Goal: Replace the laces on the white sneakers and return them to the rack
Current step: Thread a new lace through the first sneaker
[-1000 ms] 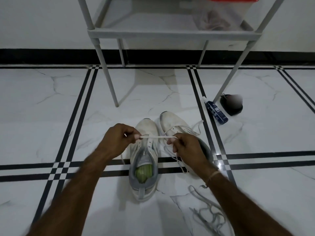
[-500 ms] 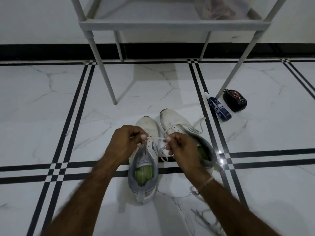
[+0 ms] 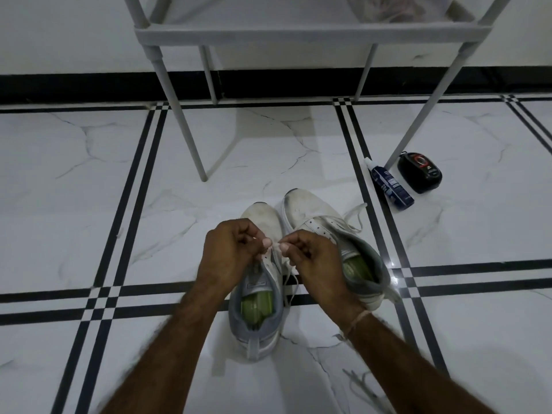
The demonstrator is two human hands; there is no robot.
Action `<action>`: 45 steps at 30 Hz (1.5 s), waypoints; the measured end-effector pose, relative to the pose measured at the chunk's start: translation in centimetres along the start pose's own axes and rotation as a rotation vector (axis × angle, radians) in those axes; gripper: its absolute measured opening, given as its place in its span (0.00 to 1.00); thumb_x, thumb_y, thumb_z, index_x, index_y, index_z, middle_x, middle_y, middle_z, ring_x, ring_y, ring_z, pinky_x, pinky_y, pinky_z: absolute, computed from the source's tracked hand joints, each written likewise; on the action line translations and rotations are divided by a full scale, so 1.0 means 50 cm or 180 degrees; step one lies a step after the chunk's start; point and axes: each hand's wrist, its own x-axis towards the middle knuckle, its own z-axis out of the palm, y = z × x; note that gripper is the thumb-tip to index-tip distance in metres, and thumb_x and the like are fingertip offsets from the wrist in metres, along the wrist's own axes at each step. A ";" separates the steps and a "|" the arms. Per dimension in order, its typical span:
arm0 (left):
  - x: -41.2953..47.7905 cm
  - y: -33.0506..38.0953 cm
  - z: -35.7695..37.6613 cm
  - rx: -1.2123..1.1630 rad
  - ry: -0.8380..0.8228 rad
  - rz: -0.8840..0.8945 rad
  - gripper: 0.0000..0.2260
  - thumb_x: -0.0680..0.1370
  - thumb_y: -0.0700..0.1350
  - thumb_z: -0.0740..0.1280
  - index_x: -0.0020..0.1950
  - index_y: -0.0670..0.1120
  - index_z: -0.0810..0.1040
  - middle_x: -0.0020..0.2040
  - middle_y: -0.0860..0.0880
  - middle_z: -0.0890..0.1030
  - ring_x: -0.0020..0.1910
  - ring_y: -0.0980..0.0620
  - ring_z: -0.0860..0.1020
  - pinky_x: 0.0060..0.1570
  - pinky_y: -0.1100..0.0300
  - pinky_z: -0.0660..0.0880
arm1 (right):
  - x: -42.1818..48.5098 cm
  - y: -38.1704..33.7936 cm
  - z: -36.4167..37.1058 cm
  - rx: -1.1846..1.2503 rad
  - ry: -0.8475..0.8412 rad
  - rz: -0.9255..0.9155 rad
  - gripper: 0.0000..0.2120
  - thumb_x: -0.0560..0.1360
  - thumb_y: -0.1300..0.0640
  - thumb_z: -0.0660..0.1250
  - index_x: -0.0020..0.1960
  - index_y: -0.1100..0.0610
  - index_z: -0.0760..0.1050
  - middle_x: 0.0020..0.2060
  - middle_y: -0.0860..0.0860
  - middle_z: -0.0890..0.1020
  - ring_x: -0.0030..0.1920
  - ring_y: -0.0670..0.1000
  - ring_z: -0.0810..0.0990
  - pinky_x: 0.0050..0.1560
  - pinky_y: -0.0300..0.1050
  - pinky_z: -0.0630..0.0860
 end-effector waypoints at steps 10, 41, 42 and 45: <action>-0.003 -0.010 0.008 -0.0124 0.0124 0.0100 0.04 0.78 0.41 0.72 0.50 0.47 0.79 0.35 0.49 0.86 0.36 0.56 0.84 0.36 0.71 0.75 | 0.021 -0.020 0.020 0.0184 -0.0212 -0.0179 0.02 0.75 0.62 0.75 0.48 0.59 0.86 0.39 0.49 0.87 0.38 0.41 0.83 0.41 0.32 0.76; -0.192 -0.114 0.023 -0.0491 0.0487 -0.1101 0.09 0.79 0.38 0.70 0.49 0.50 0.87 0.43 0.51 0.87 0.45 0.52 0.84 0.44 0.58 0.79 | -0.163 0.052 0.106 -0.0528 0.0493 0.0431 0.05 0.73 0.51 0.77 0.41 0.50 0.82 0.41 0.43 0.84 0.43 0.42 0.82 0.49 0.50 0.81; -0.194 -0.116 0.020 -0.0636 0.0433 -0.1103 0.10 0.79 0.38 0.69 0.49 0.51 0.87 0.44 0.51 0.87 0.45 0.53 0.84 0.42 0.61 0.78 | -0.165 0.049 0.111 -0.0561 0.0523 0.0455 0.06 0.73 0.51 0.77 0.41 0.51 0.82 0.41 0.43 0.84 0.43 0.42 0.82 0.49 0.49 0.80; -0.196 -0.122 0.013 -0.0824 0.0308 -0.1070 0.09 0.79 0.38 0.69 0.52 0.49 0.88 0.45 0.52 0.88 0.47 0.52 0.84 0.43 0.62 0.78 | -0.167 0.044 0.119 -0.0718 0.0579 0.0458 0.07 0.72 0.50 0.78 0.40 0.51 0.81 0.42 0.43 0.82 0.44 0.42 0.81 0.47 0.44 0.78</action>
